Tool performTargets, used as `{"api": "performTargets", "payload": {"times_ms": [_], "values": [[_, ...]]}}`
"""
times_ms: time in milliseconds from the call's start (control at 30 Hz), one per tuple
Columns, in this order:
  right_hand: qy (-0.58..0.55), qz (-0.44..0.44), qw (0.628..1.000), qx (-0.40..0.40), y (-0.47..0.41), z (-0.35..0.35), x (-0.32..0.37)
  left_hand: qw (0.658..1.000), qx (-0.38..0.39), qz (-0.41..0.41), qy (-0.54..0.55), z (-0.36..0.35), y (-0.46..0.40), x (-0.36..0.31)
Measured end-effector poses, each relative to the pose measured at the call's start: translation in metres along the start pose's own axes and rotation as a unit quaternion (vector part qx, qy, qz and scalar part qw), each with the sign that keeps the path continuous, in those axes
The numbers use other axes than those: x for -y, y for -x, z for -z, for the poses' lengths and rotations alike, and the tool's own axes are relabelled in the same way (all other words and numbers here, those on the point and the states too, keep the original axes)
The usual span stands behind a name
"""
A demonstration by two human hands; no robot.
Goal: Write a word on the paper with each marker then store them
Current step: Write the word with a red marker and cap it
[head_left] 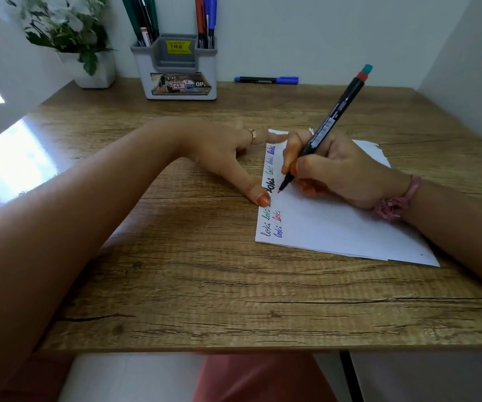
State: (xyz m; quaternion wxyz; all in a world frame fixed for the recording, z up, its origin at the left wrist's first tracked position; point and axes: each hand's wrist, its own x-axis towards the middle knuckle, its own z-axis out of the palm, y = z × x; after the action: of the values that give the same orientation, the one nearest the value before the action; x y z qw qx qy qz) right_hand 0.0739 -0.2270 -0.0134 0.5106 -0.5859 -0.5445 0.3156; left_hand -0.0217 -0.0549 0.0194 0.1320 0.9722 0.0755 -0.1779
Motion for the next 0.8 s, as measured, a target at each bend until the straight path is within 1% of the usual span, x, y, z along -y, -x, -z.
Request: {"api": "performTargets", "payload": {"times_ms": [100,167,233,300,367,433,533,800], "values": [[-0.073,0.005,0.996,-0.044,-0.005,0.003,0.007,0.997,-0.013,-0.009,0.081,0.002,0.003,0.002],[-0.094,0.039,0.992,-0.068,-0.008,0.008,0.013,0.99,-0.034,-0.012,0.14,0.005,0.006,0.003],[-0.081,0.054,0.991,-0.087,-0.009,0.015,0.017,0.982,-0.068,-0.025,0.173,0.005,0.007,0.003],[-0.066,0.042,0.991,-0.106,-0.009,0.02,0.021,0.974,-0.103,-0.053,0.194,0.004,0.008,0.002],[-0.049,0.034,0.988,-0.142,-0.008,0.023,0.023,0.964,-0.127,-0.084,0.219,0.003,0.008,0.0],[-0.038,0.042,0.982,-0.181,-0.008,0.025,0.024,0.958,-0.137,-0.1,0.231,0.002,0.007,0.001],[-0.04,0.053,0.977,-0.204,-0.007,0.027,0.023,0.957,-0.133,-0.106,0.234,0.001,0.008,0.001],[0.01,0.053,0.979,-0.197,-0.005,0.028,0.022,0.956,-0.136,-0.117,0.231,0.003,0.011,-0.004]]}}
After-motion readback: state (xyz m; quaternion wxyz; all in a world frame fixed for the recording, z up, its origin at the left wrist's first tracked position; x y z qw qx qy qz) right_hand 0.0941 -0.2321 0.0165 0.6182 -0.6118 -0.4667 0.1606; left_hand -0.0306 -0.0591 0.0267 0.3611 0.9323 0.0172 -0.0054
